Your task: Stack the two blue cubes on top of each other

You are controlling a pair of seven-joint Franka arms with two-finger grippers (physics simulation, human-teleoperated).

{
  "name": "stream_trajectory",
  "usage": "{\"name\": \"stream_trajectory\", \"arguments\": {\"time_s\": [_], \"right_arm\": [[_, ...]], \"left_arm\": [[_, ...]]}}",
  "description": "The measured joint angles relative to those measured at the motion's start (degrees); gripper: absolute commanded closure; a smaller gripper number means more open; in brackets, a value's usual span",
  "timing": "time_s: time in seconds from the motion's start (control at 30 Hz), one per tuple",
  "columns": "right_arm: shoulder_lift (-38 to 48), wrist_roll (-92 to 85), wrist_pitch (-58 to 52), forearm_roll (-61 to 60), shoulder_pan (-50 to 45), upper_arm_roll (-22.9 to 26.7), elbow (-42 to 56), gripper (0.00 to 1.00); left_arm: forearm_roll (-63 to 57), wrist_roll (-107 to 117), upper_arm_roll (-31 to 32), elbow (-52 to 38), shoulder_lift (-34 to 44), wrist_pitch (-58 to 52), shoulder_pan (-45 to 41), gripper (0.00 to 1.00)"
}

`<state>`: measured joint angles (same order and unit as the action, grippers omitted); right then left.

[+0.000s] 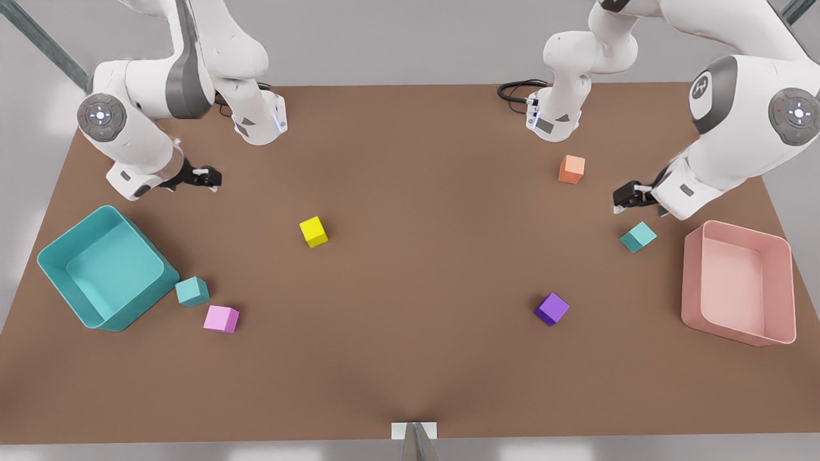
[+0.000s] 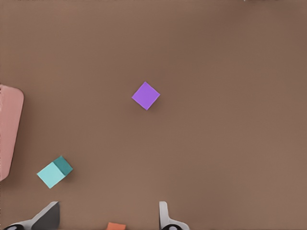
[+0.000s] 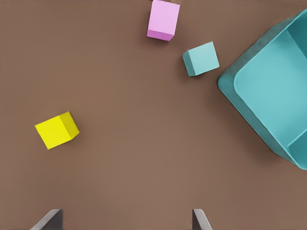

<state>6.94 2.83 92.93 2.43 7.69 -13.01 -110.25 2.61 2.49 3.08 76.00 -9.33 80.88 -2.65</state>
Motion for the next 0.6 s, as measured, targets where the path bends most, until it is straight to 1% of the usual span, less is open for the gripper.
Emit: {"name": "stream_trajectory", "arguments": {"time_s": [0.13, 0.27, 0.3, 0.37, 0.43, 0.6], "right_arm": [[-7.94, -2.52, 7.22, 3.65, 3.08, -0.30, 0.56, 0.00], [-12.10, -7.99, 14.53, 7.82, 5.97, 0.41, -2.62, 0.00], [-13.60, -9.57, 16.57, 8.50, 6.85, 0.63, -3.24, 0.00], [-17.22, -12.62, 20.80, 9.67, 7.36, 2.45, -3.75, 0.00], [-20.62, -15.69, 25.19, 10.34, 7.85, 4.73, -3.83, 0.00], [-27.38, -22.64, 34.55, 11.02, 7.84, 6.07, -3.29, 0.00]], "left_arm": [[-0.30, 0.21, 0.11, -0.25, -0.33, 0.81, 0.05, 0.00], [-0.43, 0.29, 0.12, 0.08, -4.33, 2.70, -0.04, 0.00], [-0.40, 0.28, 0.14, 0.04, -6.79, 4.02, -0.08, 0.00], [-0.40, 0.30, 0.17, -0.15, -11.07, 6.62, -0.46, 0.00], [-0.35, 0.28, 0.18, -0.01, -12.27, 8.33, -0.62, 0.00], [-0.37, 0.16, 0.23, -0.40, -14.05, 11.09, -0.90, 0.00]]}}
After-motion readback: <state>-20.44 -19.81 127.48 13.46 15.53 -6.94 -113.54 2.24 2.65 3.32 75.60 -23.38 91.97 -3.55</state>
